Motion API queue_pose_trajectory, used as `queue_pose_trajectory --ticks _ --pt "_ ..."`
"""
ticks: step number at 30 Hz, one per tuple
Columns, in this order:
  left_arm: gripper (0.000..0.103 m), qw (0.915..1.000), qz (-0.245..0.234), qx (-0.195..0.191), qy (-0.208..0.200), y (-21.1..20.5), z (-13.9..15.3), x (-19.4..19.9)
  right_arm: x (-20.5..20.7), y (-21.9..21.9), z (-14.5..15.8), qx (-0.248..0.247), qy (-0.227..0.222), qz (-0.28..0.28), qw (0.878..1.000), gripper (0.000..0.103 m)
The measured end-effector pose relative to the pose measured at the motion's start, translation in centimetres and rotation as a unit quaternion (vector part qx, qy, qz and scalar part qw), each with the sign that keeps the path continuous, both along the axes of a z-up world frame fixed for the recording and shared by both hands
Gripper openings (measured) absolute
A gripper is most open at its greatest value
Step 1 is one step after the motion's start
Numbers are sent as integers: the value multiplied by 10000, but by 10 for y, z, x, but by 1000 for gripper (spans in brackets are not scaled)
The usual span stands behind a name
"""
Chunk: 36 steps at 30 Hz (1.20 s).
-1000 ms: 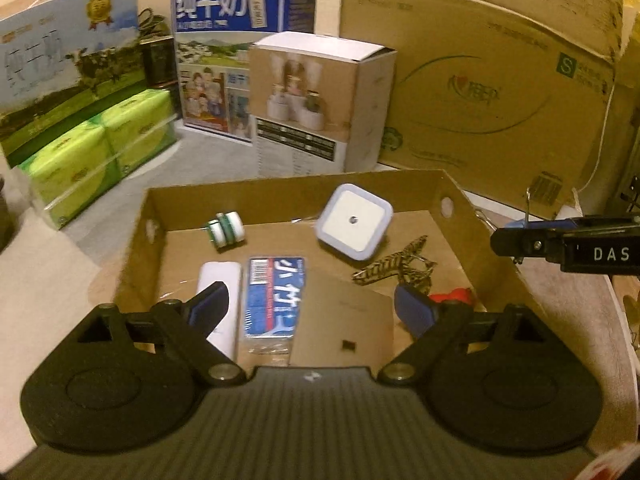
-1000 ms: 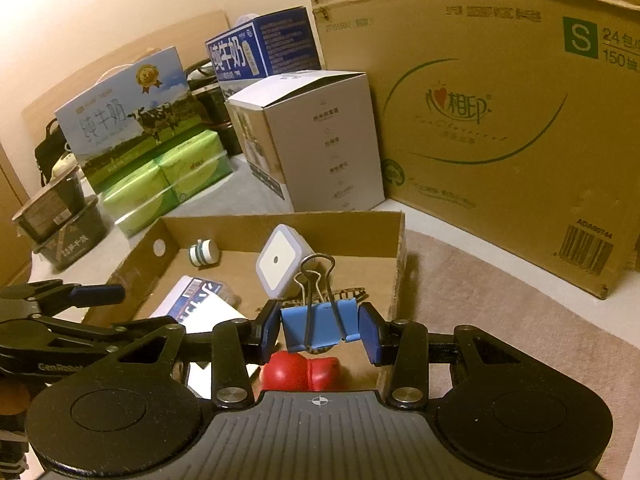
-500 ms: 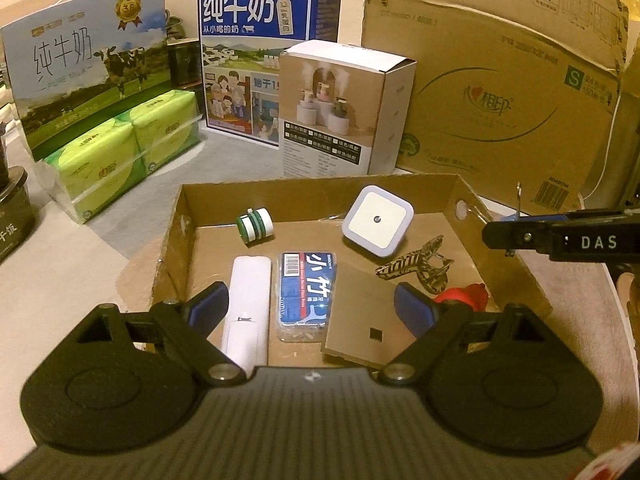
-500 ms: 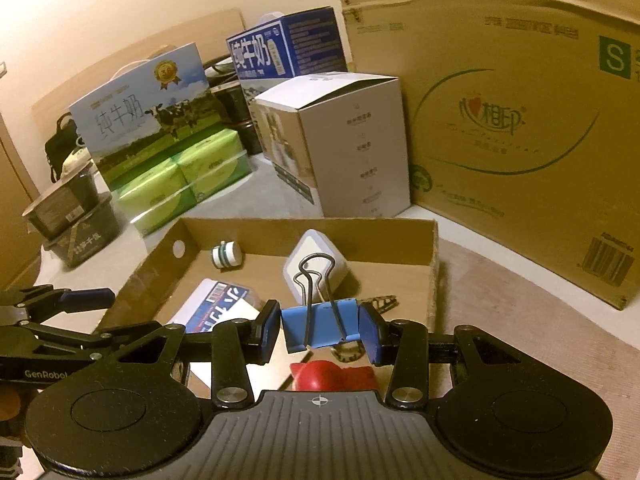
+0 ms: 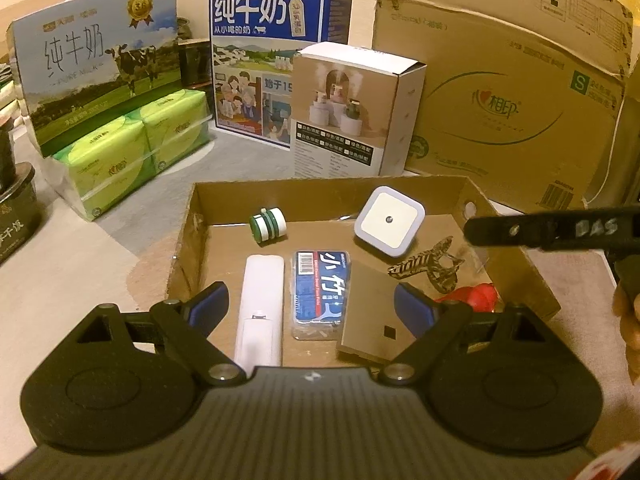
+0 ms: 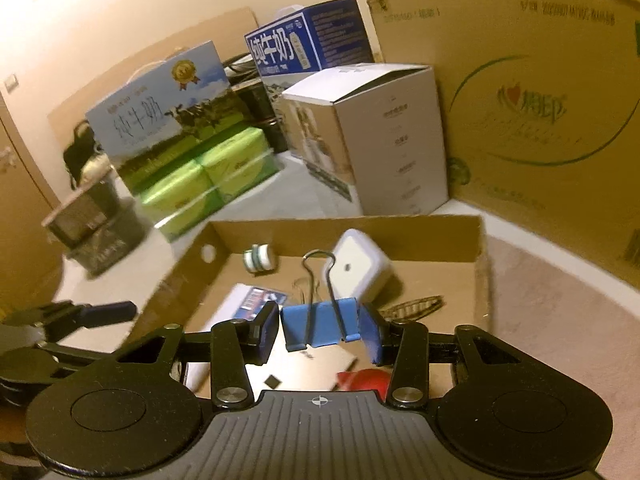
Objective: Organize rigid objects
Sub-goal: 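Lower the blue binder clip into the tray and open the right tool, then withdraw both open tools from the tray toward the white plug and wire stand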
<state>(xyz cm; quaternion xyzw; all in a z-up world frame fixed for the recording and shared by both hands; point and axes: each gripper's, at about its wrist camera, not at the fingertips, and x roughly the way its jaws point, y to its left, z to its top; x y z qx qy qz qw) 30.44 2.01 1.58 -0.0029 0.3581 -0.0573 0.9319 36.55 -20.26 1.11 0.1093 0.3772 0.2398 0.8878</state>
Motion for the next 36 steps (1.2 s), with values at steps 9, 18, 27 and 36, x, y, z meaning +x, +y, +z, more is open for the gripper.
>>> queue_pose_trajectory --ticks 9,18,27,36 --pt "92 10000 56 -4 -34 2 8 -17 -12 -13 11 -46 -92 -271 9996 82" --pt "92 9998 139 -128 -75 2 30 -55 -46 -15 29 -117 -146 -288 9994 82" --pt "92 9995 198 -208 -142 -3 49 -102 -97 -13 50 -242 -290 -237 9990 82" --pt "92 9991 218 -269 -230 -9 59 -149 -148 -21 67 -304 -523 -211 9979 82"
